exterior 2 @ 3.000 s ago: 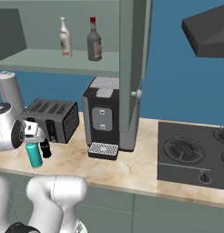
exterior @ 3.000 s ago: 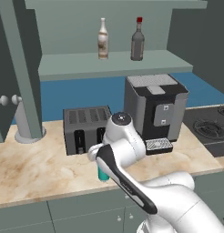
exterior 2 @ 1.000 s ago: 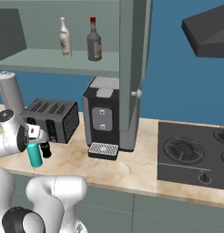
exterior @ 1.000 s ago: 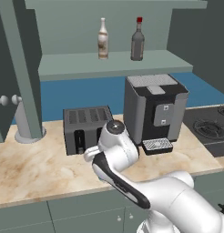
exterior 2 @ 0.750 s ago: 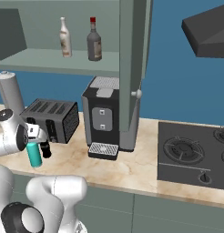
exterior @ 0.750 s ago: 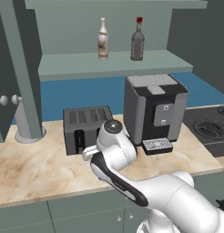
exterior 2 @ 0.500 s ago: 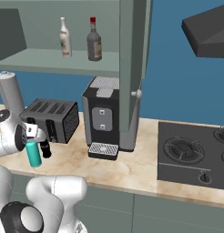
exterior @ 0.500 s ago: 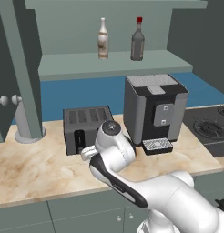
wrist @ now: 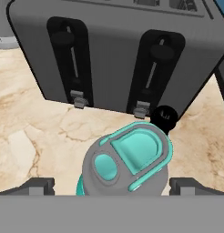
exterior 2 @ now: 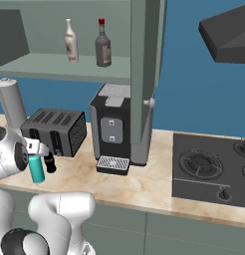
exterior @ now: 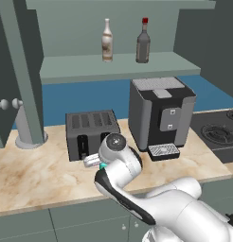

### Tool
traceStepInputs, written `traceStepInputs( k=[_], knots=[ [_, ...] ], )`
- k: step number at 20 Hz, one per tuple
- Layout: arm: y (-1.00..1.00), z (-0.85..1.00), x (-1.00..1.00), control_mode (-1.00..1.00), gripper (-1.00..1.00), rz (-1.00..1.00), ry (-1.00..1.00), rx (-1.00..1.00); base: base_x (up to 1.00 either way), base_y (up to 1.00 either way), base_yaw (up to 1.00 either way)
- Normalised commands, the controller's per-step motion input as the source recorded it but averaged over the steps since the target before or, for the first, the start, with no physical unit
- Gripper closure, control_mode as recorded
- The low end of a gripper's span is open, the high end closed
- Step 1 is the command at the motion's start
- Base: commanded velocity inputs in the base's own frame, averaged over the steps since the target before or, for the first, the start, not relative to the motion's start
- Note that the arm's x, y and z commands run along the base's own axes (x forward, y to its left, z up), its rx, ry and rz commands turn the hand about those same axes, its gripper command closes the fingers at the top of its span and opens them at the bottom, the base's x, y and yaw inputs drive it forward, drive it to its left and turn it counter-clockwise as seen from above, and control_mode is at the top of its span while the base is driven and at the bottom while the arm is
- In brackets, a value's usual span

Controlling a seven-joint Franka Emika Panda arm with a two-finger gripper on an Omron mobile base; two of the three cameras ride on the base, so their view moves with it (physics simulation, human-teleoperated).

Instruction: Sort all alcoholic drinks to one cabinet, and non-alcoholic drinks to the other.

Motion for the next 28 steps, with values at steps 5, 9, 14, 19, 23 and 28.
traceStepInputs(
  k=[5,9,14,19,23,28],
  knots=[
    [-0.10,-0.19,0.00,-1.00,-1.00,-0.05,0.00,0.04,0.00,0.00,0.00],
    [-0.10,-0.13,0.00,-1.00,1.00,-0.05,0.00,0.04,0.00,0.00,0.00],
    [-0.08,0.00,0.00,-1.00,1.00,-0.02,0.00,0.02,0.00,0.00,0.00],
    [0.00,0.04,-0.04,-1.00,1.00,0.00,0.01,0.00,0.00,0.00,0.00],
    [0.01,0.30,-0.34,-1.00,1.00,0.05,0.00,-0.04,0.00,0.00,0.00],
    [0.00,0.67,-0.47,-1.00,1.00,0.07,0.03,-0.02,0.00,0.00,0.00]
  ],
)
